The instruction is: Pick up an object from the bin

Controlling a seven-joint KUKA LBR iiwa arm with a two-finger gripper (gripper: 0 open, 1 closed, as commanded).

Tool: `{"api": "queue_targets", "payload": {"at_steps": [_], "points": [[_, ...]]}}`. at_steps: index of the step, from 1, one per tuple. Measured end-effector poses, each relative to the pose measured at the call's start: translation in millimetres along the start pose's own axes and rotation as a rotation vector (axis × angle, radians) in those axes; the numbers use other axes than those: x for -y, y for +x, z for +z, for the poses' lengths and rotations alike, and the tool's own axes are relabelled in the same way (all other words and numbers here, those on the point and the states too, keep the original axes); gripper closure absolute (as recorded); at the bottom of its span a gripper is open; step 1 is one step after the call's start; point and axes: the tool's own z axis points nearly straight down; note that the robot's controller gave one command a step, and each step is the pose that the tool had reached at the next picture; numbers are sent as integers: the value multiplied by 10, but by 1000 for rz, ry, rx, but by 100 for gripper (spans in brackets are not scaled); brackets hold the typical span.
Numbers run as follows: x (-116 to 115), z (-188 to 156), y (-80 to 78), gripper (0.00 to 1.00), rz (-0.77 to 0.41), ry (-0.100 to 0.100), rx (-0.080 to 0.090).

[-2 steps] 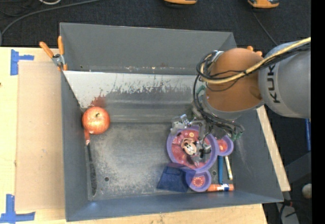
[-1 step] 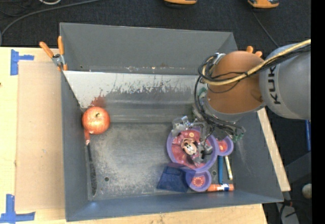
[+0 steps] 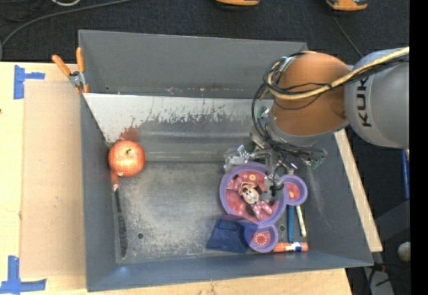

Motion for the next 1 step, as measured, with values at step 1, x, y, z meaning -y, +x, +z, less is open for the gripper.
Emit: {"api": "queue_targets", "payload": {"at_steps": [1], "points": [[-206,-596,58,0,162,-5,-7]]}}
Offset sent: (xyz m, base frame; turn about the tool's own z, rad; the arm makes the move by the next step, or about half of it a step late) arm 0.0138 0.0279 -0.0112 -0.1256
